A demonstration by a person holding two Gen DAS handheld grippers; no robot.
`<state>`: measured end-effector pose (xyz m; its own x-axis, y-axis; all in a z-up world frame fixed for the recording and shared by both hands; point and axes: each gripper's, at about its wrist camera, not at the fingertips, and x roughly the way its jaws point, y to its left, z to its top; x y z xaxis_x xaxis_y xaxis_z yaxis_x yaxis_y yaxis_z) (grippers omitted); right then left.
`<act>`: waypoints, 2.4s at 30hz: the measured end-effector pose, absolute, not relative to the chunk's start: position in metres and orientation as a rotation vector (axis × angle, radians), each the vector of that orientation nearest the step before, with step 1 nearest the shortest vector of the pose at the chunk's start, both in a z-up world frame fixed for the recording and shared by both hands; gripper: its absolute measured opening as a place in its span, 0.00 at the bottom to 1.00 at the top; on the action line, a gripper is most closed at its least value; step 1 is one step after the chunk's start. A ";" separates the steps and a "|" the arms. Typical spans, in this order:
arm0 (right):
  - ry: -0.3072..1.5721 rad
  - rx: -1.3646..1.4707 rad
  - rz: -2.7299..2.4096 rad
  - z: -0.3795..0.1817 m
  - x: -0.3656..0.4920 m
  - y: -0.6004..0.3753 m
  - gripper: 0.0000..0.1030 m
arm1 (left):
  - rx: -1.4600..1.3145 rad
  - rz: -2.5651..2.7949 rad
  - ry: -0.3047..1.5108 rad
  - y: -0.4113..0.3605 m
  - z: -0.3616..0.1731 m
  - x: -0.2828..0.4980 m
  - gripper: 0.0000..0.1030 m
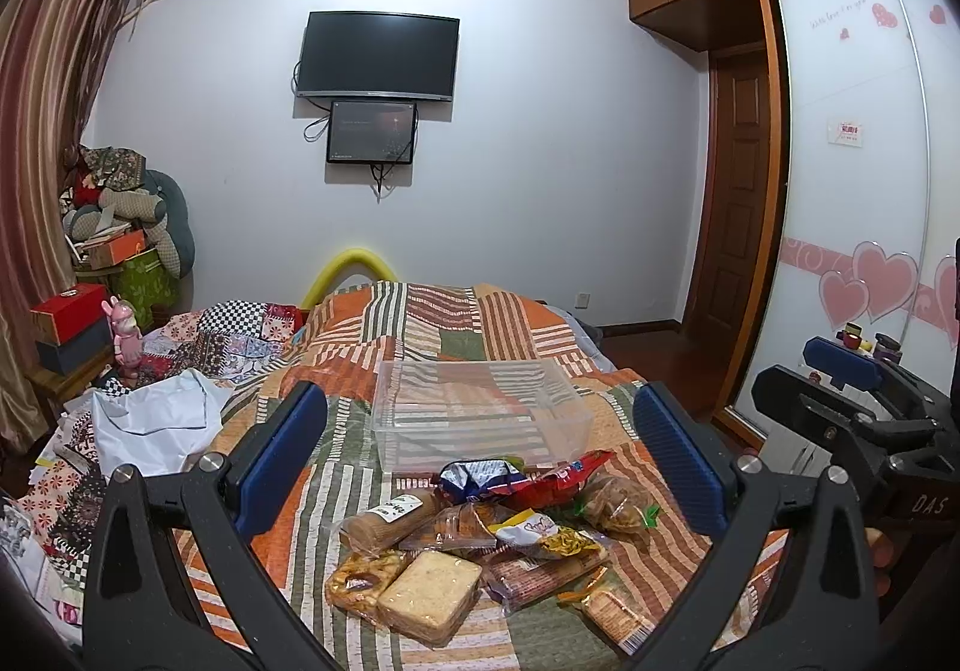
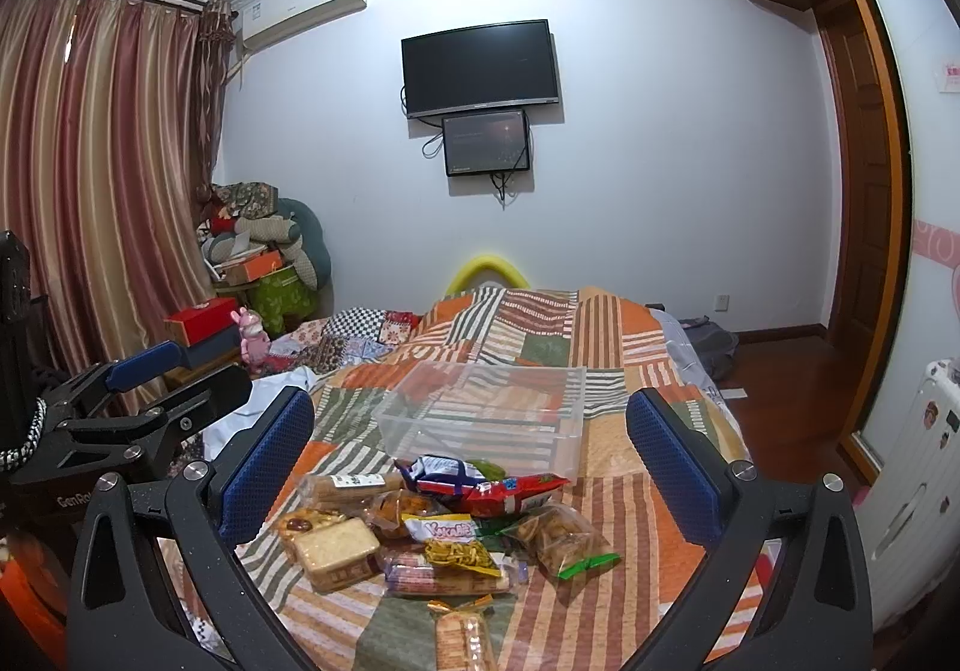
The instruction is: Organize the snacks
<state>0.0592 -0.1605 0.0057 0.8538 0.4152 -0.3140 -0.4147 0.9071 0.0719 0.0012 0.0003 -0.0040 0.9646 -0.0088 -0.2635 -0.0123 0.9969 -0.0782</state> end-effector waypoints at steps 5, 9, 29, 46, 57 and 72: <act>0.333 0.013 0.436 0.003 0.061 -0.162 1.00 | -0.078 0.001 0.267 -0.001 -0.004 0.001 1.00; 0.336 0.020 0.437 0.002 0.061 -0.164 1.00 | -0.080 0.000 0.272 -0.002 -0.005 0.003 1.00; 0.391 0.052 0.464 -0.007 0.070 -0.168 1.00 | -0.085 0.013 0.279 0.001 -0.007 0.007 1.00; 0.706 -0.040 0.534 -0.064 0.093 -0.163 0.70 | -0.054 0.010 0.520 0.024 -0.048 0.034 0.65; 0.986 -0.102 0.591 -0.134 0.100 -0.148 0.50 | -0.057 -0.032 0.741 0.037 -0.104 0.055 0.65; 1.057 -0.084 0.580 -0.152 0.114 -0.160 0.34 | -0.135 -0.101 0.928 0.040 -0.170 0.092 0.66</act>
